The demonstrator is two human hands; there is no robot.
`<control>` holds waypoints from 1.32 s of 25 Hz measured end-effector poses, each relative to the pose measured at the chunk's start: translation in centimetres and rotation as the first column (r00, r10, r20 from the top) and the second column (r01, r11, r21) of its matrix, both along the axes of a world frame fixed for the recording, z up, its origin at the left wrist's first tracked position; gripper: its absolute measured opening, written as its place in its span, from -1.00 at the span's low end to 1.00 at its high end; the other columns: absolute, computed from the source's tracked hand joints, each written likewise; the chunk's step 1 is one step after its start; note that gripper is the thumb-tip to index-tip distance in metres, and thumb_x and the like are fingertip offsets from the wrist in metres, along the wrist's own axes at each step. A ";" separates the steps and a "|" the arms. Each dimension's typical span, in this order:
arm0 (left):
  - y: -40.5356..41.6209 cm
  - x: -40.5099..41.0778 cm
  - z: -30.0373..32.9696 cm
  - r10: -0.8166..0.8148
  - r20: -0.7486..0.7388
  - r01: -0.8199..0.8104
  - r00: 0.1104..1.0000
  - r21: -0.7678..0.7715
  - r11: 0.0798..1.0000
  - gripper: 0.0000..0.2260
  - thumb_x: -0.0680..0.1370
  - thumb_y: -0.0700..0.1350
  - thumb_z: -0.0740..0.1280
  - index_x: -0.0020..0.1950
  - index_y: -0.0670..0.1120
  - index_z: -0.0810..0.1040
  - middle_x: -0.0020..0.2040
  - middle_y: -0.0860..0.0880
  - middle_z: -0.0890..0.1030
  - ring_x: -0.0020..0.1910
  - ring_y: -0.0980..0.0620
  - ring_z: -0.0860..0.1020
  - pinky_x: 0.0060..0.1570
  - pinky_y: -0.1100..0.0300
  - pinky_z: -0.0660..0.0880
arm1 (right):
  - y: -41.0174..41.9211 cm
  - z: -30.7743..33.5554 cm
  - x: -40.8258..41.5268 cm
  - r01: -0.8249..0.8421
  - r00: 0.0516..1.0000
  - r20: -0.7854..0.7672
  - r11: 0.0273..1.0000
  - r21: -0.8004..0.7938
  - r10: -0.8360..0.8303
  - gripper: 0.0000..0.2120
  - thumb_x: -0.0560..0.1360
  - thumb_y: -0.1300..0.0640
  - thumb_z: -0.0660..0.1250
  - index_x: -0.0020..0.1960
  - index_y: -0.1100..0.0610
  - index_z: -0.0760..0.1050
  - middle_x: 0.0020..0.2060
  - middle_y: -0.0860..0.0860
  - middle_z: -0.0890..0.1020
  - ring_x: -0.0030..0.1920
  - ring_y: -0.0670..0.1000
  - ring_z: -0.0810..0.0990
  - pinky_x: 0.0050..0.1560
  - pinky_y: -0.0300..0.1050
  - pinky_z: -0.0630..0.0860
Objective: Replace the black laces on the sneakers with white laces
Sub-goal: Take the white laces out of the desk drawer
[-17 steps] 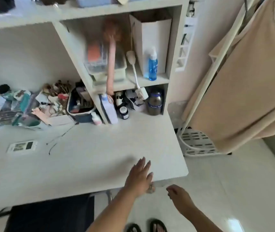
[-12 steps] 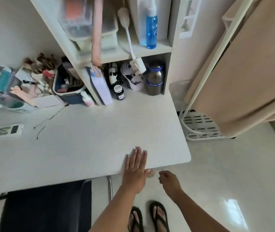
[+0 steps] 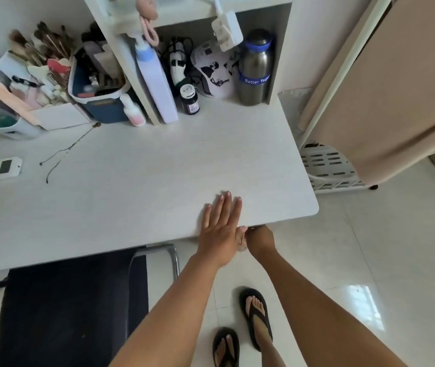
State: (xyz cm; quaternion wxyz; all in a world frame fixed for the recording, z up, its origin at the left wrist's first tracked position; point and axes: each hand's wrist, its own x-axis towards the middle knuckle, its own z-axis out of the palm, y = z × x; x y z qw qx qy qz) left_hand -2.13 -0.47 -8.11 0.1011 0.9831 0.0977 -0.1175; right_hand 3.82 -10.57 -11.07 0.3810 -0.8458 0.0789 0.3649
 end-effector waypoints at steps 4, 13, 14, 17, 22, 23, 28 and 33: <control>0.9 0.2 0.6 -0.041 -0.053 0.035 0.998 -0.119 0.992 -0.47 0.66 0.01 -0.01 0.53 0.02 -0.25 0.50 0.02 -0.35 0.44 0.08 -0.41 0.39 0.11 -0.42 | -1.6 -0.9 -3.8 -0.093 0.980 0.168 0.992 -0.091 0.107 -0.70 0.62 0.13 0.06 0.06 0.30 0.49 0.00 0.18 0.57 0.03 0.19 0.49 0.01 -0.04 0.40; -2.7 -11.2 2.6 0.048 0.179 0.033 0.983 -0.422 0.906 -0.60 0.58 -0.24 0.26 0.42 -0.10 0.37 0.40 -0.05 0.37 0.38 0.02 0.34 0.36 0.05 0.33 | -10.0 -2.1 -15.5 -0.119 0.980 0.149 0.988 -0.097 0.132 -0.68 0.63 0.08 0.10 0.32 0.18 0.38 0.24 0.09 0.44 0.21 0.08 0.38 0.21 -0.12 0.33; -3.4 -10.6 2.6 -0.040 0.162 0.102 0.986 -0.393 0.914 -0.52 0.55 -0.30 0.26 0.46 -0.06 0.32 0.42 -0.07 0.34 0.38 0.00 0.32 0.31 0.02 0.37 | -10.6 -2.3 -16.3 -0.127 0.979 0.151 0.988 -0.093 0.140 -0.68 0.62 0.08 0.11 0.32 0.17 0.38 0.23 0.09 0.45 0.21 0.08 0.39 0.21 -0.13 0.33; -5.8 -7.3 1.7 -0.536 -0.088 0.535 0.840 -0.032 0.844 -0.19 0.46 -0.44 0.23 0.55 0.09 -0.04 0.55 -0.11 -0.05 0.47 -0.13 0.06 0.27 -0.05 0.36 | -11.7 -2.6 -16.5 -0.149 0.975 0.157 0.987 -0.059 0.157 -0.70 0.62 0.09 0.14 0.29 0.17 0.43 0.22 0.09 0.47 0.20 0.09 0.42 0.22 -0.10 0.37; -7.5 -5.8 0.9 -0.781 -0.238 0.816 0.577 0.155 0.556 -0.54 0.52 -0.38 0.19 0.40 -0.16 0.25 0.43 -0.18 0.23 0.37 -0.17 0.23 0.23 -0.01 0.41 | -12.2 -1.0 -14.8 -0.124 0.989 -0.075 0.991 0.058 0.128 -0.76 0.60 0.06 0.16 0.18 0.15 0.46 0.07 0.07 0.56 0.04 0.03 0.50 0.03 -0.10 0.49; -7.1 -6.1 1.0 -0.720 -0.164 0.737 0.675 0.085 0.671 -0.60 0.52 -0.40 0.18 0.35 -0.19 0.33 0.36 -0.17 0.32 0.32 -0.13 0.29 0.17 0.03 0.45 | -12.5 -0.2 -14.6 -0.082 0.982 -0.160 0.992 0.095 0.096 -0.71 0.60 0.03 0.18 0.24 0.15 0.42 0.09 0.06 0.55 0.02 0.00 0.49 -0.07 -0.16 0.49; -9.1 -9.8 5.7 0.391 0.163 -0.168 0.906 -0.710 0.683 -0.72 0.40 -0.46 0.35 0.00 -0.16 0.63 -0.05 0.06 0.57 -0.08 0.21 0.53 -0.08 0.49 0.39 | -15.5 4.7 -15.7 0.637 0.589 -0.785 0.709 0.303 -0.193 -0.52 0.51 -0.23 0.23 0.24 0.11 0.36 0.20 0.19 0.47 0.19 0.16 0.51 0.08 0.22 0.53; -16.4 -15.0 9.3 0.201 -0.123 -0.235 0.972 -0.579 0.781 -0.68 0.52 -0.25 0.29 0.25 -0.01 0.52 0.25 0.14 0.45 0.22 0.16 0.45 0.07 0.41 0.35 | -15.0 9.9 -15.9 0.819 0.438 -0.899 0.415 0.397 -0.004 -0.58 0.50 -0.13 0.25 0.07 0.21 0.57 0.14 0.23 0.57 0.20 0.20 0.55 0.22 0.16 0.43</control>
